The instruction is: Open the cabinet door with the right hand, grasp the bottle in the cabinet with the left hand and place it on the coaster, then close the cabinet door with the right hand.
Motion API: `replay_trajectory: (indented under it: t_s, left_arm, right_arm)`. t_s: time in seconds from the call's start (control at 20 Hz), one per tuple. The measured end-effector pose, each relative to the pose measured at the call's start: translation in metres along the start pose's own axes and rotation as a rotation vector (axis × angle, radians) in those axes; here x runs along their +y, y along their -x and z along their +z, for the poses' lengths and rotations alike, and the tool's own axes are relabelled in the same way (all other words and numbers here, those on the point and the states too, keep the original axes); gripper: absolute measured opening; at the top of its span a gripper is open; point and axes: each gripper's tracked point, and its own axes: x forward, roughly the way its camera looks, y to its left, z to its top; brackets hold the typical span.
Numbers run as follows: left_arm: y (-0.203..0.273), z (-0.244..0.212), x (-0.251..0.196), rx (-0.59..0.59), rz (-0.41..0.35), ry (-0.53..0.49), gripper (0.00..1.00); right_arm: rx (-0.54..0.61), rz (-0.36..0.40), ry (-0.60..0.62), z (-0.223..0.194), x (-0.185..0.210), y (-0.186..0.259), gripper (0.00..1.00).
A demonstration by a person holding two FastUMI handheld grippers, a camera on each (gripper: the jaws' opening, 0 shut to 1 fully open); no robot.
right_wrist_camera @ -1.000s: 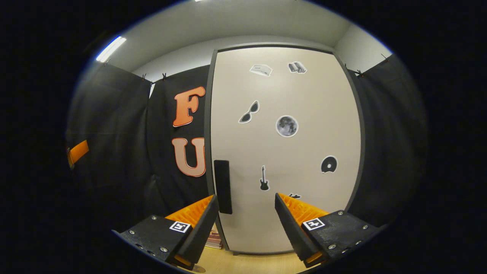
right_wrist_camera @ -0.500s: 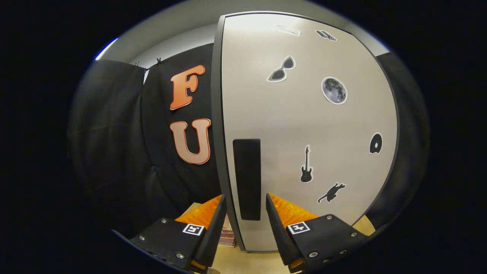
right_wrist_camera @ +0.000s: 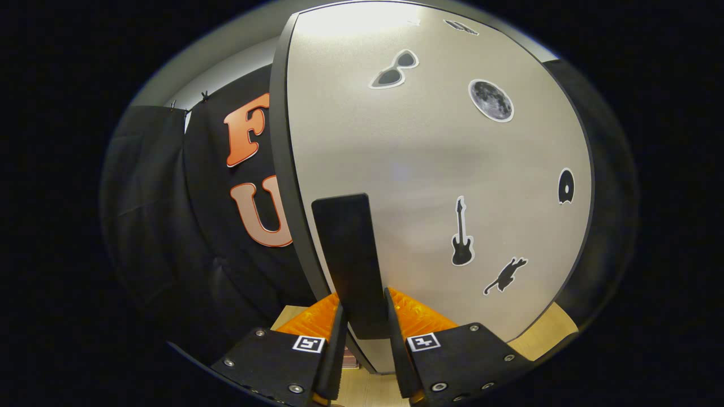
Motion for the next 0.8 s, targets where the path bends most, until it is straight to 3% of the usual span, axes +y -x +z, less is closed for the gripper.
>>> replay_trajectory:
  t_s: [0.35,0.8]
  left_arm:
    - [-0.005,0.001,-0.03,-0.003,-0.046,-0.023,0.93]
    - [0.002,-0.01,-0.097,0.004,-0.119,-0.024,0.94]
  right_arm:
    - [-0.006,0.044,0.0,-0.002,0.0,0.007,0.23]
    - [-0.017,0.155,0.017,0.002,0.006,0.044,0.23]
